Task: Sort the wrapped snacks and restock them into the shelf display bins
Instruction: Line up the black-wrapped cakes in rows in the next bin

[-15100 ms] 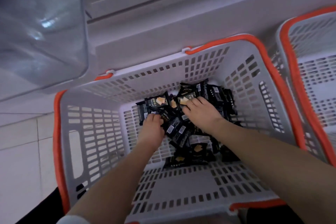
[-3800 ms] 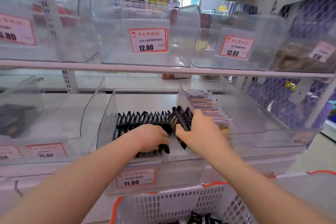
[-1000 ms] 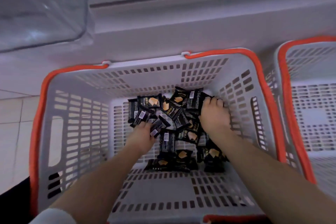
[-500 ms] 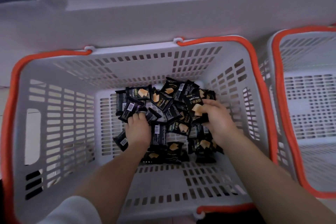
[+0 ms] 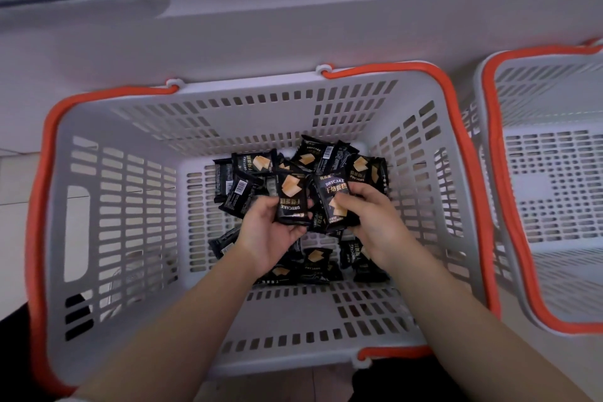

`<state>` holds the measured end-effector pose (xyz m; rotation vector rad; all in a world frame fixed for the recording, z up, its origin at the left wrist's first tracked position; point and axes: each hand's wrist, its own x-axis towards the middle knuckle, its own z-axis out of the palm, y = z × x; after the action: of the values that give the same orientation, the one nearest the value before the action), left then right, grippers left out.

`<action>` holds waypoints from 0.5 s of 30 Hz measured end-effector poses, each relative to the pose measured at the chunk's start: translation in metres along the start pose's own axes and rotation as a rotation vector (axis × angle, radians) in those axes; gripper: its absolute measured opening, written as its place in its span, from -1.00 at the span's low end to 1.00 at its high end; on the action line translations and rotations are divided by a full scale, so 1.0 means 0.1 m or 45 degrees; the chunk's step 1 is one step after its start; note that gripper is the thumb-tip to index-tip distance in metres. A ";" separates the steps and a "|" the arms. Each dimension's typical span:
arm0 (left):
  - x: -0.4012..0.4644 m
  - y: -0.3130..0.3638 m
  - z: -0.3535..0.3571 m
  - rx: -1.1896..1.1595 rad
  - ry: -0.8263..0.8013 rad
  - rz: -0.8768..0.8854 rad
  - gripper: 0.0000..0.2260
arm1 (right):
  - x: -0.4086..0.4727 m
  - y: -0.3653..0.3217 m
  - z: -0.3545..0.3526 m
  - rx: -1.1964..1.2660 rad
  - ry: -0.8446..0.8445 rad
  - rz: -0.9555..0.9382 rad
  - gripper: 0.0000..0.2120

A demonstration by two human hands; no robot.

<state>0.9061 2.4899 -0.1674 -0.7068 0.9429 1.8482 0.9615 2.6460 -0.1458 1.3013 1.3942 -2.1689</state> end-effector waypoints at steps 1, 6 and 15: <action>0.00 -0.01 0.03 0.037 0.014 -0.018 -0.74 | 0.00 0.02 0.01 -0.003 -0.028 -0.006 -0.81; 0.02 0.01 -0.01 0.540 0.054 -0.221 -0.77 | 0.01 -0.01 -0.03 -0.383 -0.163 -0.290 -0.76; 0.09 0.21 -0.13 1.168 0.203 -0.396 -0.53 | 0.06 0.03 -0.01 -1.390 -0.421 -0.625 -0.78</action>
<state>0.8843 2.4775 -0.1754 -0.3833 1.5223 0.9284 0.9598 2.6467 -0.1524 0.2016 2.3435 -1.2609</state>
